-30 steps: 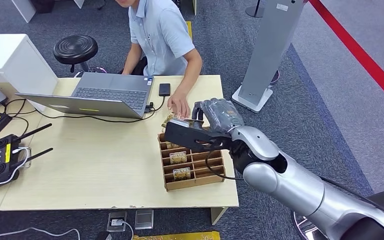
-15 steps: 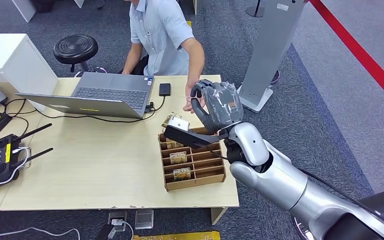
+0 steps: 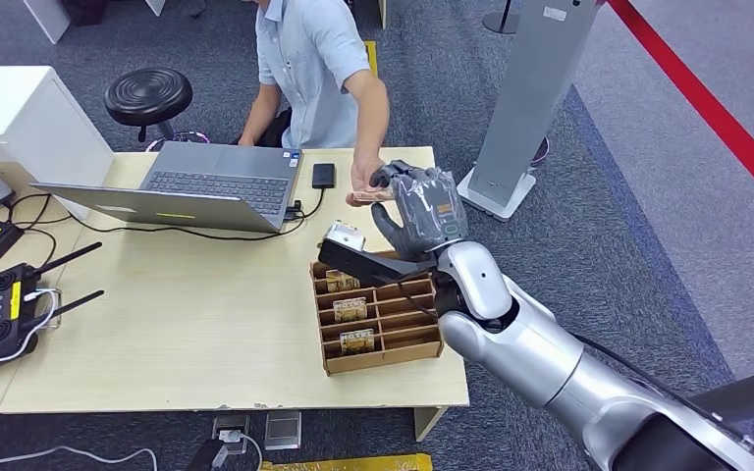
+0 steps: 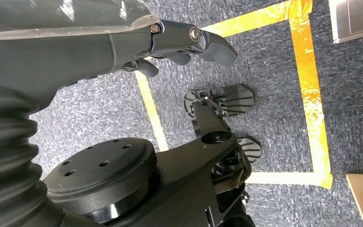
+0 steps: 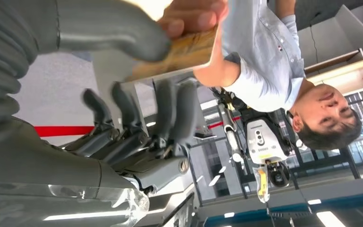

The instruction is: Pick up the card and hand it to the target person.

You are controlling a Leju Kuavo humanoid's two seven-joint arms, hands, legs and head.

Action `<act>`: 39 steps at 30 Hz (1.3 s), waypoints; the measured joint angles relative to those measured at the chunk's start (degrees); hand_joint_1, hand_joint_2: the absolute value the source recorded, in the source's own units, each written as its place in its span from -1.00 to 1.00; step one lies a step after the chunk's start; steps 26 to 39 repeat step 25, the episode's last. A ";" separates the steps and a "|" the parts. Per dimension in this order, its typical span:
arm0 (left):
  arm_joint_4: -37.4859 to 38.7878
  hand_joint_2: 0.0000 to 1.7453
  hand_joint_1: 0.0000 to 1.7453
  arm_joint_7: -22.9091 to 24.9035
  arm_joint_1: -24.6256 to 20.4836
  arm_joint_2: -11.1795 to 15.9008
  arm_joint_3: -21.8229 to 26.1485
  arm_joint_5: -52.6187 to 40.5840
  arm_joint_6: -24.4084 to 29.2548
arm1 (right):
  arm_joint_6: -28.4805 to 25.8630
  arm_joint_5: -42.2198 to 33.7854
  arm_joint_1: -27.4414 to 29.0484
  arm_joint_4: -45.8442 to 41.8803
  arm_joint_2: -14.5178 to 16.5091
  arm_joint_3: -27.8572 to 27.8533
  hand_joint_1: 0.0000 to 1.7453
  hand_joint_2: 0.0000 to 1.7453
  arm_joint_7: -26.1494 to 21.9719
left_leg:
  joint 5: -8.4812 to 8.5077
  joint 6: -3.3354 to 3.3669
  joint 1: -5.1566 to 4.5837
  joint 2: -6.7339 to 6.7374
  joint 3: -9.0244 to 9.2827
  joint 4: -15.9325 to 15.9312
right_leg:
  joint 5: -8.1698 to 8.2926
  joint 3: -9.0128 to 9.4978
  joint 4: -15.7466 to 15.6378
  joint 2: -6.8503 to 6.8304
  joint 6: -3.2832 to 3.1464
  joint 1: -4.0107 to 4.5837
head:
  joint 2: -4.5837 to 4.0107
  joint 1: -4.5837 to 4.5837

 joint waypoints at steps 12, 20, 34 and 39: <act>0.00 -1.00 -1.00 -1.27 1.39 0.00 -0.03 1.98 1.18 | -4.82 -14.95 2.09 -1.89 0.25 -1.75 -1.00 1.00 -5.01 | 0.00 0.00 0.00 0.01 0.02 0.00 | 0.00 -0.03 0.00 0.00 0.00 0.00 | 0.00 -0.01; 0.01 -1.00 -1.00 -1.61 2.59 0.08 0.02 3.08 1.30 | -3.58 -46.09 9.77 -11.11 -2.59 -5.77 -1.00 1.00 -13.99 | -0.01 0.00 0.00 0.01 0.01 0.00 | -0.01 -0.04 -0.02 0.00 0.00 0.00 | 0.00 0.02; 0.02 -1.00 -1.00 -1.27 2.71 0.18 0.05 3.63 1.71 | -2.10 -56.17 14.95 -16.16 -5.56 -7.41 -1.00 1.00 -14.96 | -0.01 0.00 0.00 0.01 0.02 0.00 | -0.01 -0.03 -0.03 0.00 0.00 0.00 | 0.00 0.01; 0.02 -1.00 -1.00 -1.27 2.71 0.18 0.05 3.63 1.71 | -2.10 -56.17 14.95 -16.16 -5.56 -7.41 -1.00 1.00 -14.96 | -0.01 0.00 0.00 0.01 0.02 0.00 | -0.01 -0.03 -0.03 0.00 0.00 0.00 | 0.00 0.01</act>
